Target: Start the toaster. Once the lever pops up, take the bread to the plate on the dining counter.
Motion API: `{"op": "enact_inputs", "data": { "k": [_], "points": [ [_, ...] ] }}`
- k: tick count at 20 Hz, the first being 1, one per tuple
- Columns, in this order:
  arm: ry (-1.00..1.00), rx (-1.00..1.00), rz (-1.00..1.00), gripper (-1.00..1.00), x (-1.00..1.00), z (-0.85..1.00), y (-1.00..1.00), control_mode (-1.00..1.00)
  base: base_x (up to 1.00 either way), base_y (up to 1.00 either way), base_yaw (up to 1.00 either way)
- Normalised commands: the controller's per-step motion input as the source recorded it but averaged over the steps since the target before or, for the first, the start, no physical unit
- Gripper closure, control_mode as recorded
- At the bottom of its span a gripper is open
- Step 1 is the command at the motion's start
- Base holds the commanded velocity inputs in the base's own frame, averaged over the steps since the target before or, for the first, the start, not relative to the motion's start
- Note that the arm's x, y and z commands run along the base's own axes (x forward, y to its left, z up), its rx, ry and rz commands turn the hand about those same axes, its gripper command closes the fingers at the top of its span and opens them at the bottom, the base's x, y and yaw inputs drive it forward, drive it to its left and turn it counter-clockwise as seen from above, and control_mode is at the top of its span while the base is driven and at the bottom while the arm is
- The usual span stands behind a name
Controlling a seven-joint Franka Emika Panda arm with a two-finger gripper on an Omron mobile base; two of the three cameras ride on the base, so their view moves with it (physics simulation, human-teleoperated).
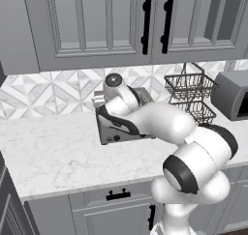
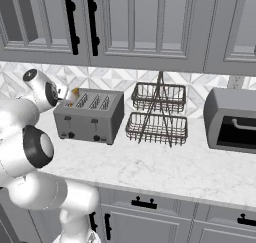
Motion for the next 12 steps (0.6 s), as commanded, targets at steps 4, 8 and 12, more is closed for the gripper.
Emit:
{"op": "enact_inputs", "data": {
  "k": [4, 8, 12],
  "points": [
    [-0.02, 0.00, 0.00, -1.00, 0.35, -0.16, 0.00, -1.00, 0.00, 0.00, 0.00],
    [-0.06, -0.02, 0.00, -1.00, 0.20, -0.26, 0.00, -1.00, 0.00, 0.00, 0.00],
    [-0.10, -0.02, 0.00, -1.00, 0.23, -0.21, 0.00, -1.00, 0.00, 0.00, 0.00]
  ]
}}
